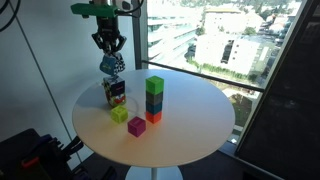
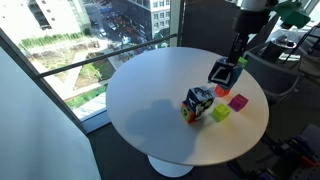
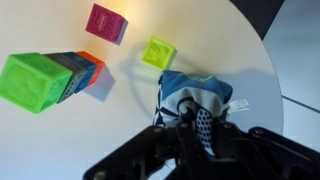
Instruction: Remove the block with an owl from the stack and stack it on top of the block with a zebra image on top of it
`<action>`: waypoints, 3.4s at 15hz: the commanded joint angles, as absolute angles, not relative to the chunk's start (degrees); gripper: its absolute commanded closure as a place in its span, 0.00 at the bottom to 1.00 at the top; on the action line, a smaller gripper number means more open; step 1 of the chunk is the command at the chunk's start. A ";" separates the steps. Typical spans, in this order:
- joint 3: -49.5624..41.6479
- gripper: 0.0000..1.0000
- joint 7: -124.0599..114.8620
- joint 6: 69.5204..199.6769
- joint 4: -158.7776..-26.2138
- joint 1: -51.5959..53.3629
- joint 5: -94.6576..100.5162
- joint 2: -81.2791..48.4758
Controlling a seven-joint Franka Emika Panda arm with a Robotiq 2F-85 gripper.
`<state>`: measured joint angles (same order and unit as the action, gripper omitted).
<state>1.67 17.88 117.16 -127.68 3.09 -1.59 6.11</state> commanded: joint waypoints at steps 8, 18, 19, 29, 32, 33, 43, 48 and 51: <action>4.04 0.93 8.54 122.35 -128.74 4.23 -0.07 4.66; 4.89 0.93 3.24 126.38 -128.54 4.84 1.44 1.23; 5.00 0.93 3.08 126.56 -128.54 4.94 1.42 1.08; 5.59 0.92 1.62 128.64 -128.76 5.54 1.75 0.09; 5.71 0.92 1.77 129.13 -128.90 5.57 1.61 -0.18; 5.73 0.92 1.78 129.26 -128.92 5.57 1.59 -0.28; 5.75 0.70 2.19 129.24 -129.04 5.52 1.13 -0.97; 5.65 0.24 2.62 128.76 -128.98 5.41 0.83 -0.87; 5.61 0.02 2.89 128.45 -129.03 5.36 0.72 -0.58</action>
<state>5.71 3.57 128.79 -128.86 5.31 0.40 -1.25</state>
